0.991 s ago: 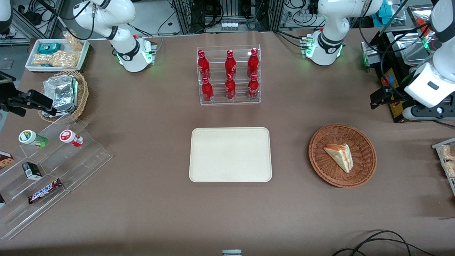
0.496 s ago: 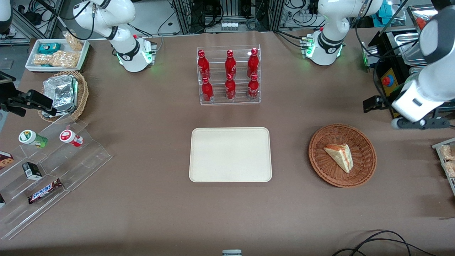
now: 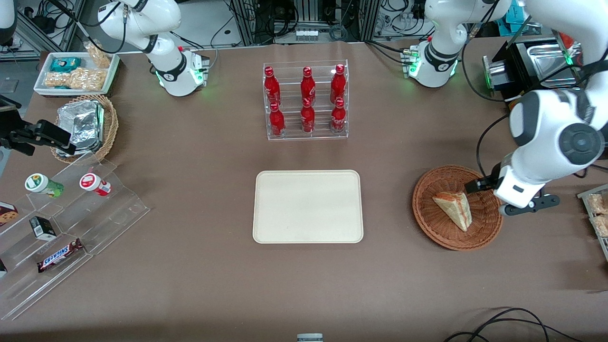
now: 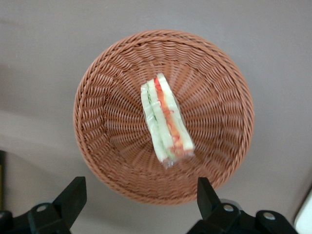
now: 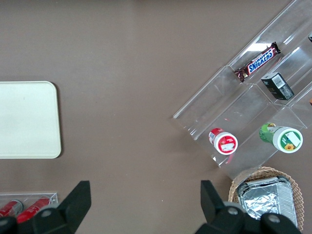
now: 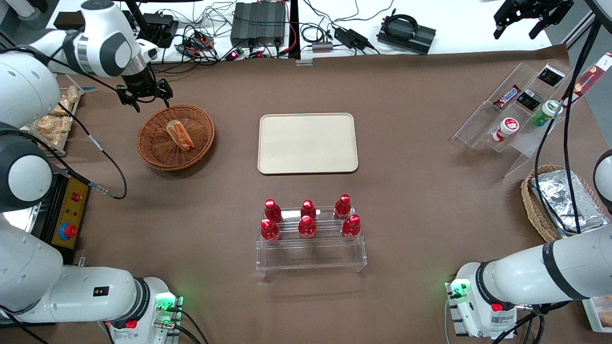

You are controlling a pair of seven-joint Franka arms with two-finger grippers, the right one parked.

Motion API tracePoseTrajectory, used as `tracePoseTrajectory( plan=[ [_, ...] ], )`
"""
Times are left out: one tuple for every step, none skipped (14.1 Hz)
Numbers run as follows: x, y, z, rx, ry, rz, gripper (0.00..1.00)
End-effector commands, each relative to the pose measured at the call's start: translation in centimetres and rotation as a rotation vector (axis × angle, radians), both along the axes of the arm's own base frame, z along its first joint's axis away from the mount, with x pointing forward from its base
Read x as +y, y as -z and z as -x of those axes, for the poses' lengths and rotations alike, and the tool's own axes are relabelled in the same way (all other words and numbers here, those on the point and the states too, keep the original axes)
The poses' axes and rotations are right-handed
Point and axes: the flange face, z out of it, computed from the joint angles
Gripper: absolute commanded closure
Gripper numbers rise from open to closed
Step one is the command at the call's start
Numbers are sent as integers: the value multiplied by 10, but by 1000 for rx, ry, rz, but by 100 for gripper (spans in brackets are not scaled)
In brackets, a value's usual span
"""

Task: Place sandwich from basket to tray
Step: 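Lower the left gripper and grasp the wrapped sandwich by its edge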

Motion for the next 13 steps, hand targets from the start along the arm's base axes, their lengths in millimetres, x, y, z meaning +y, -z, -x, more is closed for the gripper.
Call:
tracePoseTrajectory(
  plan=[
    [-3,18,0,-45,-247,-29,0],
    [-6,27,-3,-57,-319,-30,0],
    [-6,36,-5,-60,-379,-30,0],
    [-7,46,-6,-54,-412,-23,0],
    [-7,54,-7,-57,-428,-19,0],
    [-9,63,-6,-73,-452,-11,0],
    [-9,75,-5,-87,-473,5,0],
    [-9,83,-5,-93,-494,27,0],
    [-11,96,-4,-78,-517,48,0],
    [-11,106,-4,-57,-542,62,0],
    [-11,112,-3,-41,-565,77,6],
    [-11,116,-1,-22,-574,80,39],
    [-12,115,1,-13,-563,78,83]
  ],
)
